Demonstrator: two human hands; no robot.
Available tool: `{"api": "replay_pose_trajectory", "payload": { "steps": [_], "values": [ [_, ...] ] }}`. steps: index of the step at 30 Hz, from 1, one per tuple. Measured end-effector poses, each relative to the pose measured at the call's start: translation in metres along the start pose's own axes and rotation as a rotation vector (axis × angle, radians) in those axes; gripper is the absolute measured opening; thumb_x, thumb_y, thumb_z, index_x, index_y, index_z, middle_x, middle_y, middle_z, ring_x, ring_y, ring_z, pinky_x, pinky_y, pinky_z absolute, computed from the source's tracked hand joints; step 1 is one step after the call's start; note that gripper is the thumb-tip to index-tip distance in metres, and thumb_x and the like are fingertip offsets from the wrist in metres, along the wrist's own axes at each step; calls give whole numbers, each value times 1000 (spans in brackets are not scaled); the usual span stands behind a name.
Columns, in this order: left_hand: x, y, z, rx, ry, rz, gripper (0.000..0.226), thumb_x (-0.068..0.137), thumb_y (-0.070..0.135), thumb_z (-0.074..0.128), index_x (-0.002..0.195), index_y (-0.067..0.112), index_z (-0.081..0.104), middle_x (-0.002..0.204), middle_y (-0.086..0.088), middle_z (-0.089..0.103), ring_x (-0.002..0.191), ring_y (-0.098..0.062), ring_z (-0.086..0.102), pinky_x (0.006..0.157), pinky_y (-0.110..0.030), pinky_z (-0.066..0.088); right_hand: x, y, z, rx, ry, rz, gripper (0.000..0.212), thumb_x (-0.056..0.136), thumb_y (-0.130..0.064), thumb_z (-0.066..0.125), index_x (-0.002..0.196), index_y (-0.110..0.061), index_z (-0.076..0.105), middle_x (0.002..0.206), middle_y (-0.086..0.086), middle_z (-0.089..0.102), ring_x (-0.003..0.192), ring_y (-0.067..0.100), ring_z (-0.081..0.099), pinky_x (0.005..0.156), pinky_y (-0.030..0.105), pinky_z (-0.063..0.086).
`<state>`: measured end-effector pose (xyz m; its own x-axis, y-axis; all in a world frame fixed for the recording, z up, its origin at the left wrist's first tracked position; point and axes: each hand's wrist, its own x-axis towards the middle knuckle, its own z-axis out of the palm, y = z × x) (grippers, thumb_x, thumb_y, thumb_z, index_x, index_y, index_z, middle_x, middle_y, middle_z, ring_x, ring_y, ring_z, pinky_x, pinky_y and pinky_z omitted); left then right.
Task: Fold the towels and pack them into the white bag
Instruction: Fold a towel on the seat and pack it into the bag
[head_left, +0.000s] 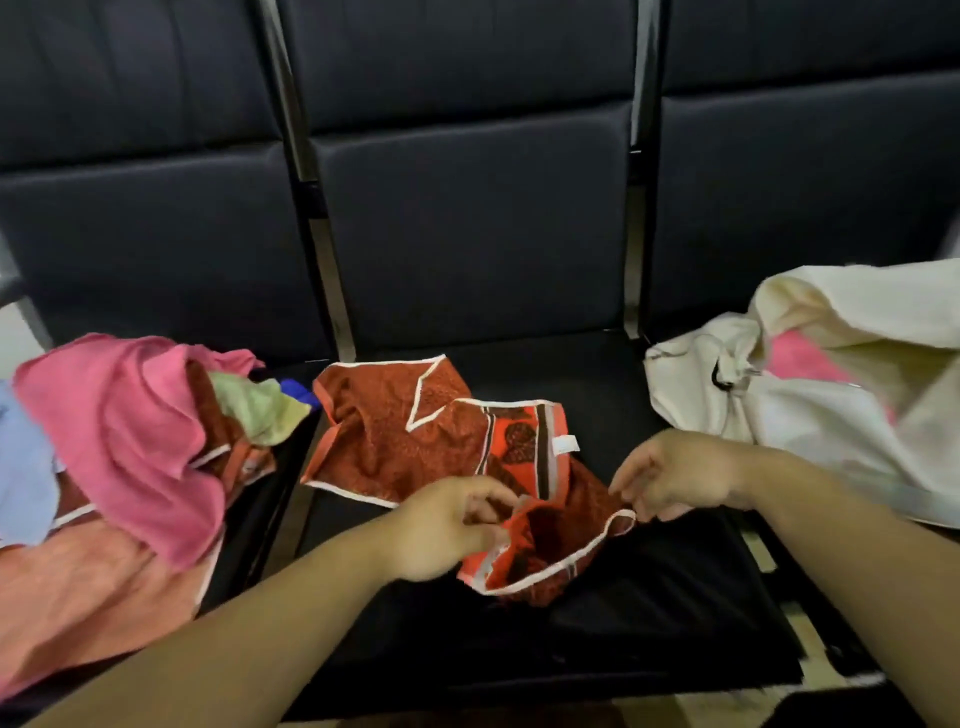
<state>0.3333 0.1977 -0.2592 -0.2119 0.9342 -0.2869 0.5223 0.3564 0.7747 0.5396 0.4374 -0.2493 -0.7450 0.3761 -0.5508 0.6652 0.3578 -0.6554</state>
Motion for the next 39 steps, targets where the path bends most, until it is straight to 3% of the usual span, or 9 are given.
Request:
{"api": "replay_pose_trajectory", "payload": {
  "steps": [4,9,12,15,18,23,29,36,39],
  "values": [
    [15,2,-7,-85,-6,-56,16,102,15,57,112,24,65,100,-1,77,88,-12,73,85,-33,57,10,-14,21,-81,215,-175,19,79,-22,84,93,-33,79,87,-12,77,80,-1,71,80,16,53],
    [34,-12,-17,69,127,-7,24,97,15,63,107,37,65,99,10,71,92,-9,69,92,-40,56,29,-24,56,-43,57,-274,26,87,-27,77,111,-37,74,90,-9,75,82,1,70,82,20,53],
    [37,-4,-10,35,141,5,9,92,31,70,96,36,64,91,10,70,84,-9,69,85,-40,57,45,-14,53,-128,85,-249,39,87,-23,74,119,-43,70,91,-12,71,84,0,66,82,18,49],
    [33,6,4,106,54,-53,31,77,52,81,92,33,62,84,8,70,71,-2,65,68,-26,53,52,-10,48,-170,73,-284,39,81,-25,82,114,-43,72,96,-15,71,82,-3,63,77,13,48],
    [32,3,14,147,-30,-69,32,77,27,85,99,29,63,78,6,69,59,-2,60,62,-27,51,60,-14,51,-216,116,-354,25,77,-33,86,95,-47,76,91,-15,66,84,-1,60,75,14,46],
    [24,-3,-17,19,79,-55,18,87,14,78,99,19,66,65,0,70,52,-7,60,55,-24,46,49,-32,39,-106,184,-435,8,78,-35,86,83,-39,80,112,-22,66,110,-11,57,96,8,36],
    [11,6,-52,-108,116,70,29,86,9,79,108,24,66,73,-5,67,64,-18,62,64,-32,50,8,-64,25,197,205,-629,10,82,-17,81,87,-26,82,82,2,77,77,18,73,73,23,57],
    [-9,34,-73,-380,145,243,27,83,9,78,106,22,72,78,-8,69,69,-17,68,62,-24,54,-6,-61,3,185,44,-547,16,73,-32,80,88,-29,83,95,0,79,94,29,74,91,56,58],
    [-19,40,-82,-312,88,231,15,85,10,70,97,17,78,90,-10,74,82,-17,71,73,-24,57,-8,-57,-6,117,-3,-497,11,80,-18,81,88,-26,83,87,4,78,80,30,74,68,39,60]
  ]
}}
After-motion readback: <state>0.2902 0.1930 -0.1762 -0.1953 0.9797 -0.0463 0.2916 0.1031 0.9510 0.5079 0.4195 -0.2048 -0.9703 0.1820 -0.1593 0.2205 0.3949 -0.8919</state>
